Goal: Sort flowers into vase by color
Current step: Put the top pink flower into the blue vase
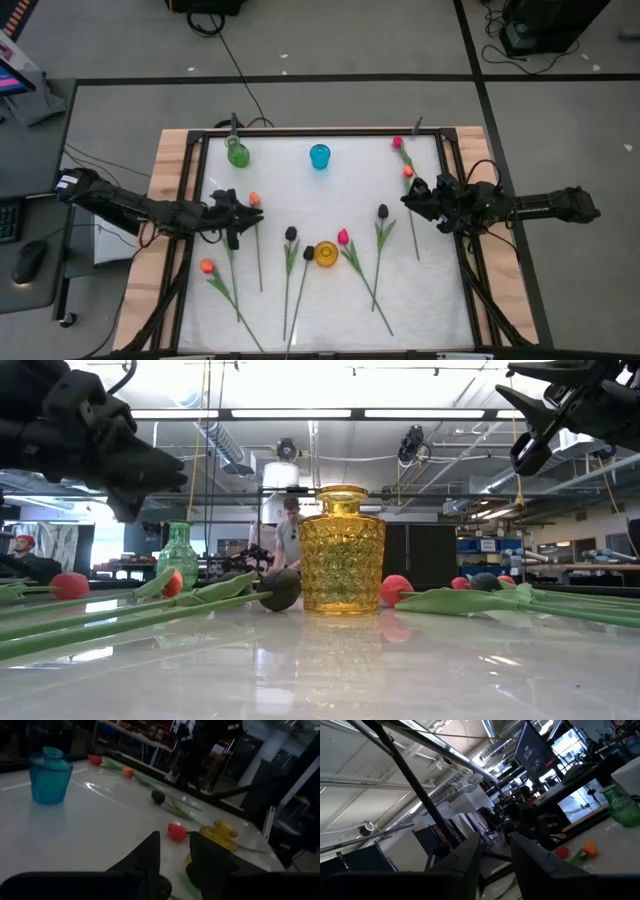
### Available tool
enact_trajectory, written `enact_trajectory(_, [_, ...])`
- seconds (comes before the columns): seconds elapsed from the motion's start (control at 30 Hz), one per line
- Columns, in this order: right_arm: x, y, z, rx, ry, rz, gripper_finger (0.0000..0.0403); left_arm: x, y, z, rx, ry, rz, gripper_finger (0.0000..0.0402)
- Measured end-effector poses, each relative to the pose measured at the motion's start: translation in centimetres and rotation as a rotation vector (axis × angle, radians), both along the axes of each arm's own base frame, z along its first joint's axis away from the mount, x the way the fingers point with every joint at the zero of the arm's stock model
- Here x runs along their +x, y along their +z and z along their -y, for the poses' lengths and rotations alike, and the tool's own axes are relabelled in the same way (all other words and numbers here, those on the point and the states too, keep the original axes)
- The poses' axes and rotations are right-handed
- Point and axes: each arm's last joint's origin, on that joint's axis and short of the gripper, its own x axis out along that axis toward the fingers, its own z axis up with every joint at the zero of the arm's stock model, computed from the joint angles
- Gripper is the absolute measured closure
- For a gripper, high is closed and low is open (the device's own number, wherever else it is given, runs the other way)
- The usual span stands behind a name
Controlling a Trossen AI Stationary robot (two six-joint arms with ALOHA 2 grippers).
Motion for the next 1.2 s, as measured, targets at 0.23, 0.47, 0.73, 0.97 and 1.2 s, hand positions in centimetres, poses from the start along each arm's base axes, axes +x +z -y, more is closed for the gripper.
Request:
enact_trajectory(0.23, [0.0, 0.0, 0.0, 0.0, 0.0, 0.0, 0.0285, 0.0, 0.05, 0.0, -0.002, 0.0, 0.006, 0.029])
enact_trajectory(0.47, [0.0, 0.01, 0.0, 0.0, 0.0, 0.0, 0.0285, 0.0, 0.06, 0.0, -0.001, 0.0, 0.006, 0.029])
enact_trajectory(0.73, [0.01, -0.01, 0.06, 0.007, -0.018, 0.0, 0.0285, 0.0, 0.06, 0.0, -0.001, 0.0, 0.006, 0.0289])
enact_trajectory(0.97, [-0.05, 0.16, 0.11, 0.017, -0.035, 0.018, 0.0285, 0.0, 0.06, 0.0, -0.001, 0.0, 0.006, 0.0289])
enact_trajectory(1.2, [-0.1, 0.27, 0.3, 0.043, -0.097, 0.031, 0.0285, 0.0, 0.05, 0.0, -0.001, 0.0, 0.005, 0.0289])
